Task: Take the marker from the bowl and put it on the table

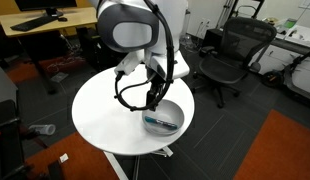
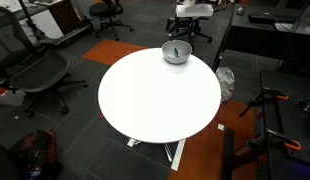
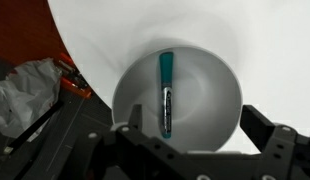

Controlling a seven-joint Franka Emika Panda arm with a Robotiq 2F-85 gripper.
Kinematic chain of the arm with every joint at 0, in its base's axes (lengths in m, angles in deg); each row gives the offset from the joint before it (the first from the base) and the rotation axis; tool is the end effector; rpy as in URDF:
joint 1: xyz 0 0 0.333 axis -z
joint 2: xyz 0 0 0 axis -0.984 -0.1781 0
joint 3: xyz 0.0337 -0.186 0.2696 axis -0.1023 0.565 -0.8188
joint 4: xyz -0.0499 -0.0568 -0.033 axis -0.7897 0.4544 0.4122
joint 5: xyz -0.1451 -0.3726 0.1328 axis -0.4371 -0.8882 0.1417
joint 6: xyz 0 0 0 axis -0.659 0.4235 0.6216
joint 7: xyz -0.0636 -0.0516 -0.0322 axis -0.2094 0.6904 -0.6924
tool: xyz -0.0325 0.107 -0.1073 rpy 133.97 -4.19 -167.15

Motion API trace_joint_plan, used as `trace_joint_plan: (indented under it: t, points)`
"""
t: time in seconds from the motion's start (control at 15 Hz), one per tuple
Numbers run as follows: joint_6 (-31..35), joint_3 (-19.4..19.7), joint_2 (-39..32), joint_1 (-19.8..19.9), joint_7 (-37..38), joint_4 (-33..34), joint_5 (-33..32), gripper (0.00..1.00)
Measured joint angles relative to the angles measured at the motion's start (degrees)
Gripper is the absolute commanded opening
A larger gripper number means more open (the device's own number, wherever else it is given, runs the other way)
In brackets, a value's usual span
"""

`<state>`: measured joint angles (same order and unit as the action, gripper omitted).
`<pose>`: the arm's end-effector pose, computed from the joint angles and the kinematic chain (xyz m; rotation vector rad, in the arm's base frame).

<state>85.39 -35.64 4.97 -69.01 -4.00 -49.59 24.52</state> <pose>0.6426 -0.2341 0.1986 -2.6958 1.5291 -0.0775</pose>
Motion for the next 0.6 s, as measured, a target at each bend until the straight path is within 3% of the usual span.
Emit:
trace_joint_plan:
  t: [0.6]
  points:
    - [0.12,0.12,-9.24,1.49,-1.78,8.16,0.50,1.00]
